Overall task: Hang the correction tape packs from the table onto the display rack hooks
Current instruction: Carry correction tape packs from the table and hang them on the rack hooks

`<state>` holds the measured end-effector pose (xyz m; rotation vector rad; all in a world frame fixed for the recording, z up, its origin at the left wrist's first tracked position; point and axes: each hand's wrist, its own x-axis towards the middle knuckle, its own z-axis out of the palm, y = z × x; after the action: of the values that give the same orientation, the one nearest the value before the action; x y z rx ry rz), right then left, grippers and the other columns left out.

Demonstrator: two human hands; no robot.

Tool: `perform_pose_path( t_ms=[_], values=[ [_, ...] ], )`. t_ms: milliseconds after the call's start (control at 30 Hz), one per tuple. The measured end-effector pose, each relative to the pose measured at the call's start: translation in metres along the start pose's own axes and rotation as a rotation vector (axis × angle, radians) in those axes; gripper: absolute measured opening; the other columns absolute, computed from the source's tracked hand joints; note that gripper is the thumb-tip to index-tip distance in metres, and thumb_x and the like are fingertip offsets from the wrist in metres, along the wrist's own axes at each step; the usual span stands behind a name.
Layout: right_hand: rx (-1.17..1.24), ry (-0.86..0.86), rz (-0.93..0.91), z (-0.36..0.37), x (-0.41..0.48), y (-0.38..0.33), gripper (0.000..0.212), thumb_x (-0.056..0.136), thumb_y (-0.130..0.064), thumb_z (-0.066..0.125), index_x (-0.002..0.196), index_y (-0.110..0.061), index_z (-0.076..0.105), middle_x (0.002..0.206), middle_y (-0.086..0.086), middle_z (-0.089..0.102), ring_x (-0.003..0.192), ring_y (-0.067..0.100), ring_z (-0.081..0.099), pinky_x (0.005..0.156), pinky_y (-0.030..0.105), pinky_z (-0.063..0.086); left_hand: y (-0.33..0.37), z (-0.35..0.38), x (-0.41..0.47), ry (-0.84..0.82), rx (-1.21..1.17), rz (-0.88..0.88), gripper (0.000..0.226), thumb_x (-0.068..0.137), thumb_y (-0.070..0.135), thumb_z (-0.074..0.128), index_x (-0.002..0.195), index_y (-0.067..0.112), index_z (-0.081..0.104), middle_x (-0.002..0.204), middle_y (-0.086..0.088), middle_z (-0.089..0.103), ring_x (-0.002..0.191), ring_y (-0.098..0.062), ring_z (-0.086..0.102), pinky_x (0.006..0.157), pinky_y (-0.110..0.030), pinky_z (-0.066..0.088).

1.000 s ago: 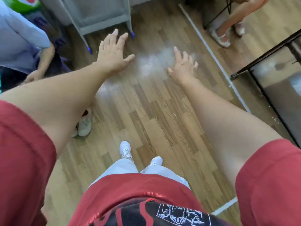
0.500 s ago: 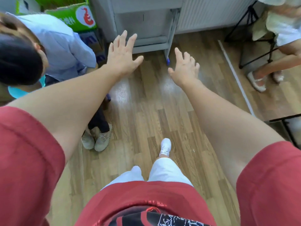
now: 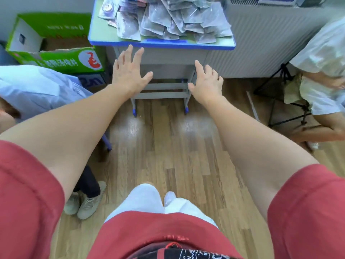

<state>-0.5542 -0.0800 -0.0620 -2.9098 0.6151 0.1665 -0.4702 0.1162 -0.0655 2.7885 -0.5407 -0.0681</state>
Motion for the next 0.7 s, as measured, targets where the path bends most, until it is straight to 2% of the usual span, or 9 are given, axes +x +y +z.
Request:
perform_pose_path(
  t_ms=[267,533,700],
  values=[
    [0.014,0.016,-0.039,-0.022,0.139,-0.028,0.068,0.099,-0.033,0.044,0.153,-0.025,0.005,0.158,0.015,0.015,0.144,0.033,0.016,0.115,0.050,0.014,-0.026,-0.012,0.143,0.031,0.003,-0.046,0.070,0.096,0.046,0.045,0.153,0.025,0.010,0.161,-0.010,0.001,0.148,-0.028,0.002,0.119,-0.042,0.005],
    [0.047,0.064,0.000,-0.061,0.284,-0.072,0.068,0.098,-0.034,0.044,0.154,-0.023,0.006,0.157,0.015,0.015,0.143,0.032,0.018,0.114,0.048,0.016,-0.052,-0.045,0.301,0.066,-0.019,-0.032,0.070,0.095,0.044,0.047,0.153,0.025,0.013,0.161,-0.009,0.003,0.147,-0.028,0.005,0.119,-0.041,0.006],
    [0.083,0.051,-0.007,-0.064,0.342,-0.082,0.068,0.098,-0.035,0.045,0.154,-0.023,0.007,0.158,0.014,0.013,0.145,0.032,0.014,0.115,0.049,0.012,-0.059,-0.043,0.362,0.051,-0.012,-0.023,0.070,0.095,0.043,0.049,0.152,0.025,0.015,0.160,-0.010,0.005,0.147,-0.028,0.007,0.118,-0.042,0.009]
  ],
)
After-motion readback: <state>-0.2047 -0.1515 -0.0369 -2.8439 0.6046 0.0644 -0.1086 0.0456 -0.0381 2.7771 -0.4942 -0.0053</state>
